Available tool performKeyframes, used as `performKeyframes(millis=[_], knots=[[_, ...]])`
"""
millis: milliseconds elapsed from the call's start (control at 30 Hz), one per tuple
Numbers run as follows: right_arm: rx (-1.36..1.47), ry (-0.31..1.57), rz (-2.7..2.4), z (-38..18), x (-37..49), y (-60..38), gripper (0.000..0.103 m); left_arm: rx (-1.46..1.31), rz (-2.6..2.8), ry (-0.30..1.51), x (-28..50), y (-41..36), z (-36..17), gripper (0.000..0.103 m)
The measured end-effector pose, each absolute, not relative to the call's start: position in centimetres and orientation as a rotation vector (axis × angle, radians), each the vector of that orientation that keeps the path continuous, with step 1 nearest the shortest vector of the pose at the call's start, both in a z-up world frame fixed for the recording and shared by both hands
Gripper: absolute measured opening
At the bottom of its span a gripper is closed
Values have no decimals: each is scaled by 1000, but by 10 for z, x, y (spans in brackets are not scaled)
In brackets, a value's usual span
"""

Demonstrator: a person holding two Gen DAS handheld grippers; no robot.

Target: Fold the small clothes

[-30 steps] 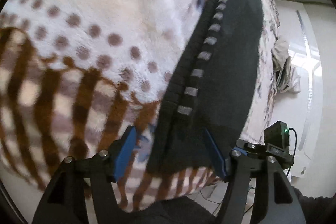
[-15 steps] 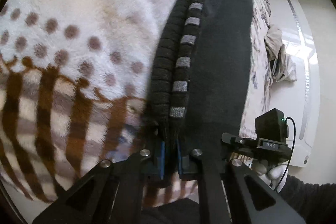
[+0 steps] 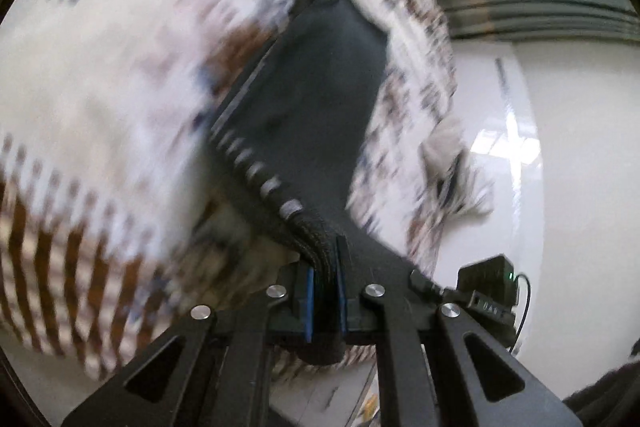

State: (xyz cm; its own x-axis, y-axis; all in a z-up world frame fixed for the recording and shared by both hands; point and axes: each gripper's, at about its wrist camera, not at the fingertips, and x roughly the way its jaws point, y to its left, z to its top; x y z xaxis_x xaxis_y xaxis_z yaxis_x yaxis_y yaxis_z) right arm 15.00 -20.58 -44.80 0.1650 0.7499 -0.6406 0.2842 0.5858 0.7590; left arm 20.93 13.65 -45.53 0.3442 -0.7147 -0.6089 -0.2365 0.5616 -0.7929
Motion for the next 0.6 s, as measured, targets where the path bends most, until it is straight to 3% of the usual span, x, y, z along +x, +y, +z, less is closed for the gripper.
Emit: performKeyframes(millis=[333,600], knots=[[845,1222,368,-376,344,-240,12,-962,-419,1045,406,124,-433,6],[810,1211,239,-413,528,-262,12,-895,-428,1115,571,113,-486,7]])
